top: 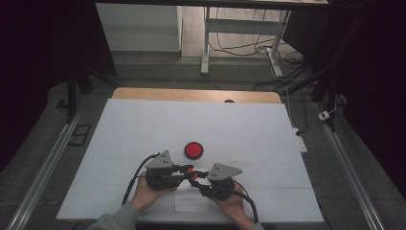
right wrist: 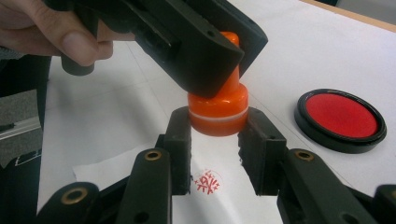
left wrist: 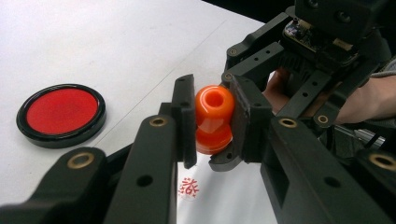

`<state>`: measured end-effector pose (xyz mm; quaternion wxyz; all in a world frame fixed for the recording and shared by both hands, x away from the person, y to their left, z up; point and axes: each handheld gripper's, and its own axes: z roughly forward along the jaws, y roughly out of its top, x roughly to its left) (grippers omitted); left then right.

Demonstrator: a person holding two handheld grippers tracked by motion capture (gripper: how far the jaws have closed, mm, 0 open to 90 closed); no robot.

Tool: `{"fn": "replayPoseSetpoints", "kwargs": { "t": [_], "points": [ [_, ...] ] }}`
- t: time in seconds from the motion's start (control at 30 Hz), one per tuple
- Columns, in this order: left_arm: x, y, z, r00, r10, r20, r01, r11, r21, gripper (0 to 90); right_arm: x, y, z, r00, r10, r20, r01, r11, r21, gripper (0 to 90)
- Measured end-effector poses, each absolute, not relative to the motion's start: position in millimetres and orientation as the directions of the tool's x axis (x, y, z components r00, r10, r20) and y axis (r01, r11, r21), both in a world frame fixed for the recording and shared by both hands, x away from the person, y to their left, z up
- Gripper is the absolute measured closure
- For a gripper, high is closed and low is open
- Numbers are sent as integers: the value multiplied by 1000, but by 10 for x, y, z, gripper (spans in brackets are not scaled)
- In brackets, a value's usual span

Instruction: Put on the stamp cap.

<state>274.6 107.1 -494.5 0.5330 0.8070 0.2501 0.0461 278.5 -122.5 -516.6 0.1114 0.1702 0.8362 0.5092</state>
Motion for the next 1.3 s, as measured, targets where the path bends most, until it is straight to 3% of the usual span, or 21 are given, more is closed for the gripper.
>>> {"fn": "replayPoseSetpoints", "kwargs": {
  "t": [0.27, 1.3],
  "points": [
    [2766, 1080, -4971, 863, 450, -229, 383, -288, 878, 729, 2768, -1220, -5170, -913, 408, -29, 163, 428, 889, 646],
    [2715, 1030, -4996, 857, 469, -213, 383, -302, 873, 733, 2738, -1203, -5150, -915, 396, -78, 137, 487, 863, 647]
  ]
}}
